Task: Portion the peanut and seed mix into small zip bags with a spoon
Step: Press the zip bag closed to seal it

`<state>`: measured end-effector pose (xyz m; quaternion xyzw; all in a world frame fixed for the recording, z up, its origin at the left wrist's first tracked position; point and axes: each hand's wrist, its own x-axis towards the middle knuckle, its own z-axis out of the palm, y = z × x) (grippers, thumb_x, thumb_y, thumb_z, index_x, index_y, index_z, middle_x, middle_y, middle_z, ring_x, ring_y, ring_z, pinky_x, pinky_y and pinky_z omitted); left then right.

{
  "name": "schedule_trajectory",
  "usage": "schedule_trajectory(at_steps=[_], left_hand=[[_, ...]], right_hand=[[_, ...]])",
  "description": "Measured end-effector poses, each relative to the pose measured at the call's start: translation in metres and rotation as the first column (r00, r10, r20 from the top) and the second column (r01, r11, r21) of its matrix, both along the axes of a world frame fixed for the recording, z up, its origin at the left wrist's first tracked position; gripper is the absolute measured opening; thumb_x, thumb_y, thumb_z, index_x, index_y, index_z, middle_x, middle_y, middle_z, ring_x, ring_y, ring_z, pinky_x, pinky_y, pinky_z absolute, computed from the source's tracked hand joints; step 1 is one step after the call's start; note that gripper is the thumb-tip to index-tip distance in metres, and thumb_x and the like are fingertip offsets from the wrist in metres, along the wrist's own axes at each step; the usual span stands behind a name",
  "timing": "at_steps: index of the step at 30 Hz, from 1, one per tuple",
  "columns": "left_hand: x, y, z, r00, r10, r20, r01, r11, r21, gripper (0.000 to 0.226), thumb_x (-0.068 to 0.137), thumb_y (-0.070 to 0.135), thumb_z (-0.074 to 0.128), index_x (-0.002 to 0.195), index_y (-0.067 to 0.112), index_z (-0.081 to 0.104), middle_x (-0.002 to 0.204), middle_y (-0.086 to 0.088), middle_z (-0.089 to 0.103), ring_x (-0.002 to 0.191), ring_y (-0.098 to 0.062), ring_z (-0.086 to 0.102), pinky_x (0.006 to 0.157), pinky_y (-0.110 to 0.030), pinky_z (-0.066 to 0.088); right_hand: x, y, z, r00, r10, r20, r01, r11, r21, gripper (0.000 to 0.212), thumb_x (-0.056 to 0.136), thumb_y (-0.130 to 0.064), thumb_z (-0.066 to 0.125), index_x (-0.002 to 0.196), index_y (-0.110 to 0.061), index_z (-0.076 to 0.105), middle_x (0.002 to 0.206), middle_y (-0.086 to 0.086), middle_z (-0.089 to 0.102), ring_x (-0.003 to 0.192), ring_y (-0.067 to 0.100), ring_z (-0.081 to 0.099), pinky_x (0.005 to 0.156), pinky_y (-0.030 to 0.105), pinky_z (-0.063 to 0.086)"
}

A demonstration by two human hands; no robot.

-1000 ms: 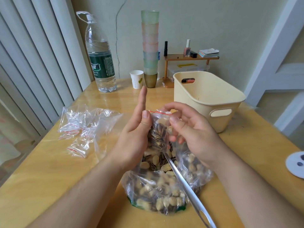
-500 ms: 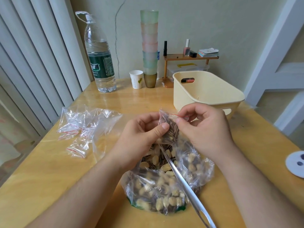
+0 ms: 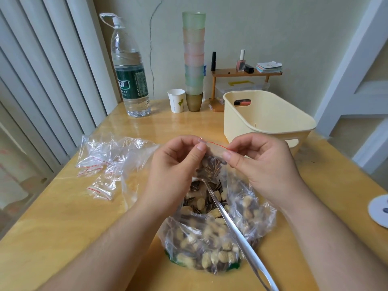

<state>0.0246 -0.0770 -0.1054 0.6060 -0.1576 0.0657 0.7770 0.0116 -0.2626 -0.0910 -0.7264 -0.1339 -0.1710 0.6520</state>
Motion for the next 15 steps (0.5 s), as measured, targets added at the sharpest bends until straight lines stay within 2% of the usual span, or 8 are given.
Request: schedule_trajectory(at_steps=[4,8,11,15], left_hand=[[-0.0032,-0.0042,0.0034,0.998,-0.012,-0.068,0.01,0.999,-0.031,0.01,0.102,0.008,0.061,0.094,0.006,0.067,0.084,-0.012,0.072,0.064,-0.016,0.062,0.053,-0.025,0.054],[-0.0045,-0.0044,0.0044,0.999,0.004,-0.046,-0.004,1.0,-0.002,0.008,0.101,0.009,0.063,0.095,0.006,0.067,0.076,-0.009,0.071,0.052,-0.008,0.057,0.048,-0.019,0.046],[-0.0047,-0.0037,0.0041,1.0,0.029,-0.009,-0.028,0.999,0.016,0.011,0.101,0.008,0.063,0.092,0.005,0.067,0.075,-0.011,0.068,0.056,-0.01,0.06,0.051,-0.018,0.048],[-0.0028,-0.0041,0.0021,0.999,0.043,0.008,-0.043,0.999,0.022,0.016,0.103,0.01,0.061,0.088,0.013,0.067,0.075,-0.009,0.068,0.068,-0.021,0.062,0.057,-0.023,0.051]], right_hand=[[0.0009,0.001,-0.0013,0.999,0.009,-0.048,-0.007,0.999,0.044,0.025,0.083,0.003,0.081,0.08,-0.022,0.077,0.08,0.002,0.075,0.075,0.016,0.069,0.078,0.039,0.06],[-0.0001,0.0026,-0.0014,0.998,0.012,-0.061,-0.007,0.997,0.078,0.019,0.089,0.005,0.074,0.084,-0.014,0.074,0.074,-0.001,0.072,0.07,0.011,0.066,0.071,0.03,0.059],[0.0003,0.003,-0.002,0.999,-0.015,-0.038,0.017,0.998,0.063,0.016,0.089,0.004,0.074,0.087,-0.012,0.073,0.075,-0.002,0.072,0.069,0.009,0.065,0.069,0.026,0.059],[-0.0002,0.0041,-0.0039,1.0,-0.023,-0.011,0.024,0.997,0.08,0.02,0.088,0.004,0.076,0.097,-0.013,0.072,0.081,-0.001,0.07,0.075,0.011,0.065,0.07,0.027,0.06]])
